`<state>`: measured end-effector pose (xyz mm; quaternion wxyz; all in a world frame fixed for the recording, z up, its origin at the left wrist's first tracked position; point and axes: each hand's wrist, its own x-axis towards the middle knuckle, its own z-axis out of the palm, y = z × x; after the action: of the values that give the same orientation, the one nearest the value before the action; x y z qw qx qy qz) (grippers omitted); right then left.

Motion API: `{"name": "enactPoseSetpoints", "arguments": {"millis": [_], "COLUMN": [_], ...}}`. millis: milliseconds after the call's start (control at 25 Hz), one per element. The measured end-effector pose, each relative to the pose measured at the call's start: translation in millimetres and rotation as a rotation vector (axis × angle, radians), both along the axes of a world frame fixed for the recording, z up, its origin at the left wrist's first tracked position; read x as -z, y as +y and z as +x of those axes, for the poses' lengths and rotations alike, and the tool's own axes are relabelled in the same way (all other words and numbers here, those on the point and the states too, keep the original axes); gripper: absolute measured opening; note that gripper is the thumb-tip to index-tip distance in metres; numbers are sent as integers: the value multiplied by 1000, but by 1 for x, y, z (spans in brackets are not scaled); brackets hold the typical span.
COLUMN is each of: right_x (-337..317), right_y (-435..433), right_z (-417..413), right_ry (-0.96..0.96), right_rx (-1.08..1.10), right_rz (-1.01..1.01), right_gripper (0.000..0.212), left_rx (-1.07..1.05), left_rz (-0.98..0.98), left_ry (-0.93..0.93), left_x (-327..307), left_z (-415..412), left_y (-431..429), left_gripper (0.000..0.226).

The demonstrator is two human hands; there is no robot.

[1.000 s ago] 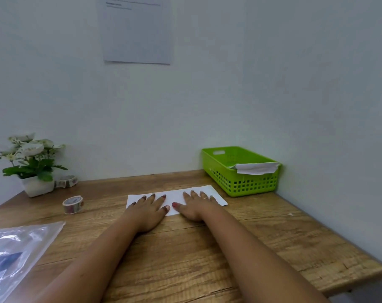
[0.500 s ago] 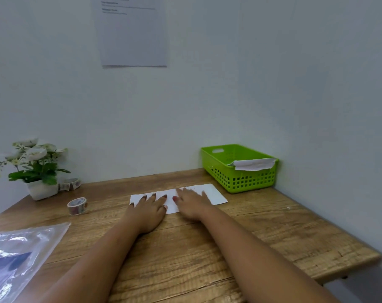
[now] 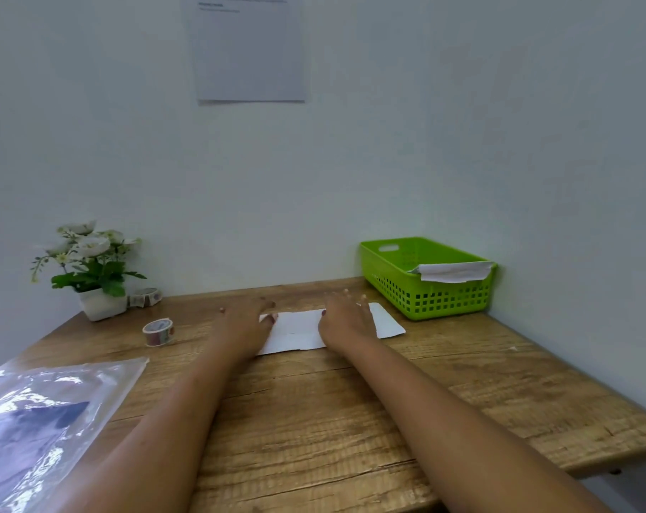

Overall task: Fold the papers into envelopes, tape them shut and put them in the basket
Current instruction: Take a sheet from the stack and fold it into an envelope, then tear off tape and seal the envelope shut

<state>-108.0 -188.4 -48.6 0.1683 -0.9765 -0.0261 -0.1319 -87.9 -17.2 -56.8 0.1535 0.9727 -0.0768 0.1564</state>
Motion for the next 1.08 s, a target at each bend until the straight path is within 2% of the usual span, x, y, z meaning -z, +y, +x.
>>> {"name": "enactPoseSetpoints", "arguments": {"millis": [120,200,320,480,600,680,800,960,1080], "right_x": [-6,-12,-18,-16,-9,-5,-4,-12,-17], "right_y": [38,63,99,151,174,179,170,130,80], "right_z": [-1,0,8,24,38,44,50,62,69], "right_ry": [4,-19,54,189,285,303,299,231,208], "right_rx": [-145,-205,-241,-303,-343,-364,-366,-332,-342], "right_rz": [66,180,303,259,201,193,207,350,533], "right_gripper": [42,42,39,38,45,43,38,34,29], "left_rx": [-279,-474,-606,-496,-465,-467,-415,-199,-35], "left_rz": [17,63,-52,-285,-340,-368,-439,-482,-577], "left_ry": [-225,-204,-70,27,73,65,59,9,-45], "left_x": [-12,-14,-10,-7,-11,-11,-9,-13,-20], "left_z": [3,-1,3,8,9,10,14,16,11], "left_y": [39,60,85,116,122,120,114,87,57], "left_gripper": [36,37,35,25,21,14,18,19,18]}}
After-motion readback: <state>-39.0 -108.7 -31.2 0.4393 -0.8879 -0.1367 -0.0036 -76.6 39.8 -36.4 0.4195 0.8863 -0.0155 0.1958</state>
